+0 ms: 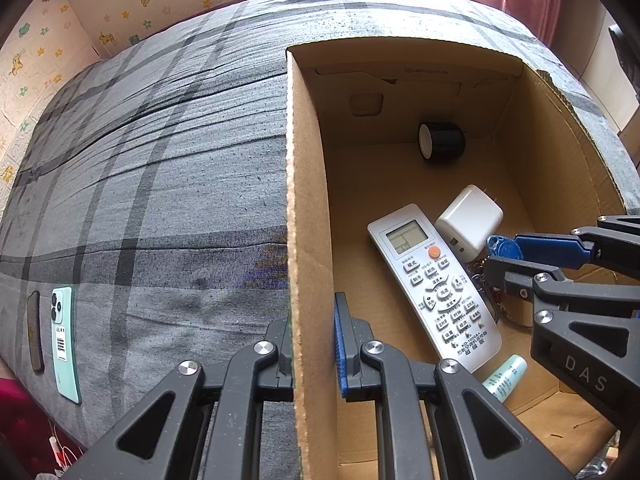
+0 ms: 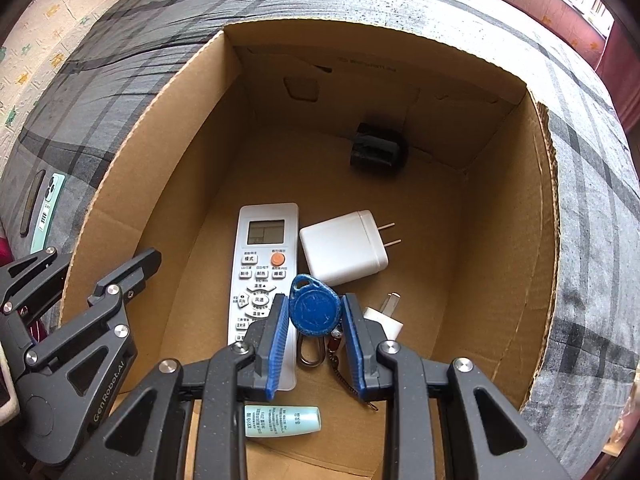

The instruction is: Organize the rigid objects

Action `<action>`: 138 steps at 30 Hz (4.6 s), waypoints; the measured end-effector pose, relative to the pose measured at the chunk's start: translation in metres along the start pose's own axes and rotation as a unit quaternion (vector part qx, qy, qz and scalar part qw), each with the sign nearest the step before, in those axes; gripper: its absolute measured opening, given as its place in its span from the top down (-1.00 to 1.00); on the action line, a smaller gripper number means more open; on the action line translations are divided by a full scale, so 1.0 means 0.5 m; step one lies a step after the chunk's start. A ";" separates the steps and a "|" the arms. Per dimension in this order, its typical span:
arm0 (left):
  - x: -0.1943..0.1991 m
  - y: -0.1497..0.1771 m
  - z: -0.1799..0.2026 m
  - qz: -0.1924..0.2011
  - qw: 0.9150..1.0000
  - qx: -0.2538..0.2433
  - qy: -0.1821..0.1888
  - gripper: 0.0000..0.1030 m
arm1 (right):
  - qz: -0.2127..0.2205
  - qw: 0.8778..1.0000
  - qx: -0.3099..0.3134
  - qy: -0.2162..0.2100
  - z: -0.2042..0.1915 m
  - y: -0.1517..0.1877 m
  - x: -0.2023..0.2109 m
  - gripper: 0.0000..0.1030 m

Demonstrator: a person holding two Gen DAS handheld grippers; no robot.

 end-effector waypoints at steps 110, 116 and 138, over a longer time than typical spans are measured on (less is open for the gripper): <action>0.408 0.177 0.153 0.155 0.988 0.001 0.002 -1.00 | 0.186 0.976 -0.104 0.037 0.064 0.334 0.415 -0.92; 0.412 0.180 0.158 0.157 0.988 -0.001 0.002 -1.00 | 0.187 0.976 -0.105 0.038 0.063 0.337 0.417 -0.91; 0.404 0.179 0.158 0.150 0.989 0.001 0.007 -1.00 | 0.187 0.976 -0.106 0.043 0.066 0.339 0.415 -0.92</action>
Point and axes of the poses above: each gripper's, at about its wrist camera, not at the fingertips, and x roughly against the way its jaws point, z to its right, y to its underside, the point moved 2 cm from there along -x, roughly the way its jaws point, and after that the axes turned 5 degrees about -z, right-handed, at the moved point
